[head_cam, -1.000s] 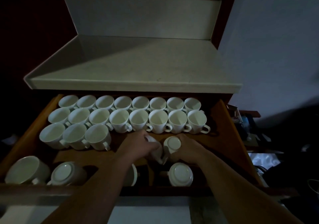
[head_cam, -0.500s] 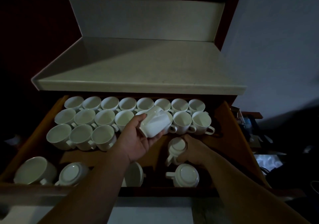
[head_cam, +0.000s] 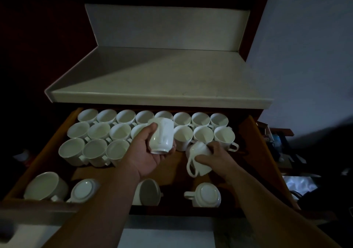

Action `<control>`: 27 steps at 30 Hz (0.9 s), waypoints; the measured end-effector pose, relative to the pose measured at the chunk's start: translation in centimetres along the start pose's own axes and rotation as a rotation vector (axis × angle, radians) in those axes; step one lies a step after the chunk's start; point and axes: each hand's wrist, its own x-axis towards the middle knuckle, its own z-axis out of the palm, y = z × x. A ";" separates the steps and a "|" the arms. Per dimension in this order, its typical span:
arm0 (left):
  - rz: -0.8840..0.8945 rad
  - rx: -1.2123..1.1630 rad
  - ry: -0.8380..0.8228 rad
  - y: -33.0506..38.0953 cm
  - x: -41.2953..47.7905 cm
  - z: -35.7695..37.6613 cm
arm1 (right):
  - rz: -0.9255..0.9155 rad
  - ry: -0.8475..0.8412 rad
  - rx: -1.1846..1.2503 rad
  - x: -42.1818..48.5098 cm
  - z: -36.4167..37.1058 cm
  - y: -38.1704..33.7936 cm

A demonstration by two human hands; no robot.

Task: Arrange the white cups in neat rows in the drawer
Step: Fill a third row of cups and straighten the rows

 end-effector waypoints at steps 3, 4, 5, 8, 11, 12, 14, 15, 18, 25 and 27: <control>0.138 0.460 0.001 0.7 -0.3 -0.4 | -0.017 0.016 -0.009 -0.5 -0.3 -0.8; 0.143 0.561 0.007 1.0 -0.2 -0.8 | -0.027 0.018 -0.030 -0.5 -0.4 -1.0; 0.145 0.668 0.029 1.2 0.0 -1.4 | -0.042 0.023 -0.064 -0.6 -0.4 -1.4; 0.188 0.991 0.110 1.9 -0.4 -2.3 | -0.109 0.036 -0.279 -0.4 0.0 -2.8; 0.240 1.189 0.104 1.7 -0.5 -2.9 | -0.185 0.051 -0.595 0.3 1.2 -3.6; 0.248 1.250 0.096 1.5 -0.4 -3.2 | -0.201 0.055 -0.695 0.6 1.8 -3.6; 0.255 1.375 0.068 1.1 0.2 -3.9 | -0.217 0.062 -0.816 1.0 3.0 -3.4; 0.249 1.427 0.052 0.8 0.5 -4.1 | -0.211 0.064 -0.841 1.0 3.6 -3.3; 0.252 1.510 0.015 -0.1 1.3 -4.7 | -0.213 0.082 -0.870 1.0 4.9 -2.6; 0.249 1.664 -0.007 -0.5 2.7 -6.0 | -0.254 0.064 -0.991 1.2 5.5 -1.9; 0.247 1.698 0.015 -0.6 3.0 -6.2 | -0.253 0.048 -0.993 1.3 5.6 -1.8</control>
